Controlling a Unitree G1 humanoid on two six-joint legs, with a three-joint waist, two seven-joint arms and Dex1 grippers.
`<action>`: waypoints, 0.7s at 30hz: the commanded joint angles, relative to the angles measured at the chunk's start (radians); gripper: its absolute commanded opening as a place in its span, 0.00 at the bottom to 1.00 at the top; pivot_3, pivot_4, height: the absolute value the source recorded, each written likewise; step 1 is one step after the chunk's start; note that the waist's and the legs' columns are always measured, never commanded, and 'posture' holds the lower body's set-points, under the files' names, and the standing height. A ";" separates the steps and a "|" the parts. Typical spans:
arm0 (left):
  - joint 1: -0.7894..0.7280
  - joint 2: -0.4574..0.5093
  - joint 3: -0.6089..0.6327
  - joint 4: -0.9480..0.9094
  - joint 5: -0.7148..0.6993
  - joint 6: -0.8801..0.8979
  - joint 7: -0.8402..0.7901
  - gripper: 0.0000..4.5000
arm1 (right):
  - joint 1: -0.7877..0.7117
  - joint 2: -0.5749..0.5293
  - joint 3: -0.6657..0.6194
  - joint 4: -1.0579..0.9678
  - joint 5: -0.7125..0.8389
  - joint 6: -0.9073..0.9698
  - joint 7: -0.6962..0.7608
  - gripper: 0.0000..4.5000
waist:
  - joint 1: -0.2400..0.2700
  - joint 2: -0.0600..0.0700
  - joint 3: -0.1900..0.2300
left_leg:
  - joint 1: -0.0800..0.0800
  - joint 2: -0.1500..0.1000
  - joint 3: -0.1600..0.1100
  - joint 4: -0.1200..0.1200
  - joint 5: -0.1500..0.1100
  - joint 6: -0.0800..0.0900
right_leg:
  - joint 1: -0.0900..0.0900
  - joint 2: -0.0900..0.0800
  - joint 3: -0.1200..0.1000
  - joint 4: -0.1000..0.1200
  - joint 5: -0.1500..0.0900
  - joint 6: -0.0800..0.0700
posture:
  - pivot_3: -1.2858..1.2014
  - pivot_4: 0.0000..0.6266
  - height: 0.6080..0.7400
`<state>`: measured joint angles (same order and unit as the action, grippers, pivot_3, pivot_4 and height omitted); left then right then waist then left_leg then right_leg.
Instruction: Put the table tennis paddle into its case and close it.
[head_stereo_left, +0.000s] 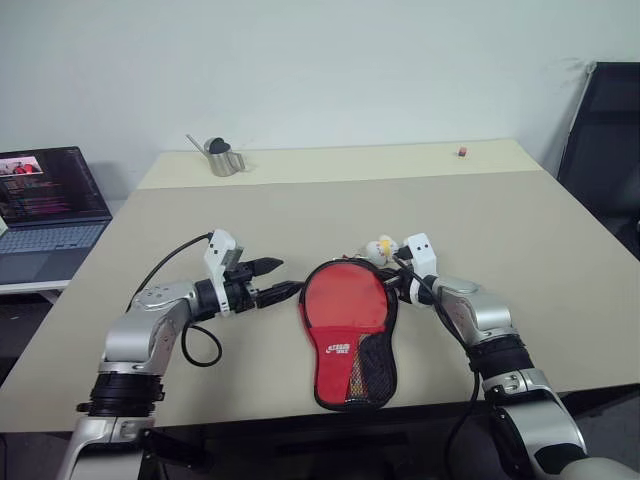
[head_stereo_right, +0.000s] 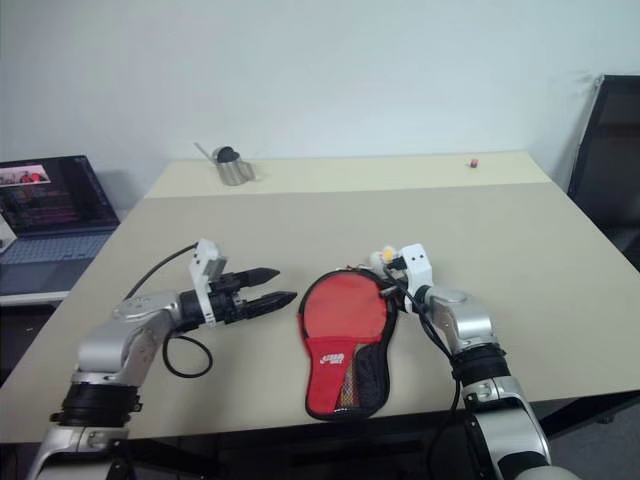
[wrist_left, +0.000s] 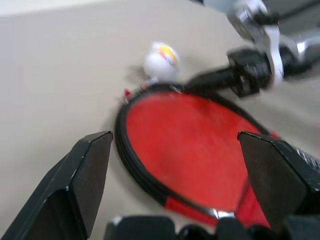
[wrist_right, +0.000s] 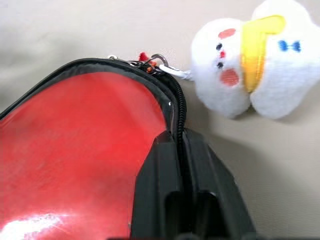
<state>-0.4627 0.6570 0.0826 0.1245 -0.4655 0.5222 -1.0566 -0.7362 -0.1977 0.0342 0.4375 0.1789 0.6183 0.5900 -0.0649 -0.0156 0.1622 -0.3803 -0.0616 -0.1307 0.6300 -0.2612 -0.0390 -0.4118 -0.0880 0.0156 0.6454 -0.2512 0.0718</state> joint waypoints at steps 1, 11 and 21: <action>0.011 0.034 0.003 -0.034 -0.012 0.007 -0.039 0.97 | 0.028 0.002 0.052 -0.053 0.013 0.032 0.059 0.00 | 0.000 0.000 0.000 | 0.000 0.000 0.000 0.000 0.000 0.000 | 0.000 0.000 0.000 0.000 0.000 0.000 | 0.52 0.24 1.00; 0.043 0.035 -0.018 -0.084 -0.015 0.029 -0.063 0.97 | 0.146 -0.030 0.114 -0.280 0.037 0.142 0.109 0.00 | 0.001 0.000 0.000 | 0.000 0.001 0.000 0.000 -0.001 -0.001 | -0.001 0.000 0.000 0.000 0.000 0.000 | 0.52 0.24 1.00; 0.031 0.017 -0.060 -0.087 0.006 0.010 -0.059 0.97 | 0.129 -0.023 0.090 -0.269 0.011 0.150 0.048 0.00 | 0.001 0.000 0.000 | 0.000 0.000 0.001 0.001 -0.001 -0.001 | 0.000 0.000 0.001 0.002 0.000 0.000 | 0.52 0.24 1.00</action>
<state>-0.4182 0.6755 0.0287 0.0788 -0.4602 0.5537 -1.1065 -0.6014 -0.2308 0.1087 0.1646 0.1800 0.7528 0.6406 -0.0636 -0.0158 0.1621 -0.3800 -0.0611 -0.1301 0.6309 -0.2618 -0.0395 -0.4122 -0.0878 0.0162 0.6474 -0.2514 0.0714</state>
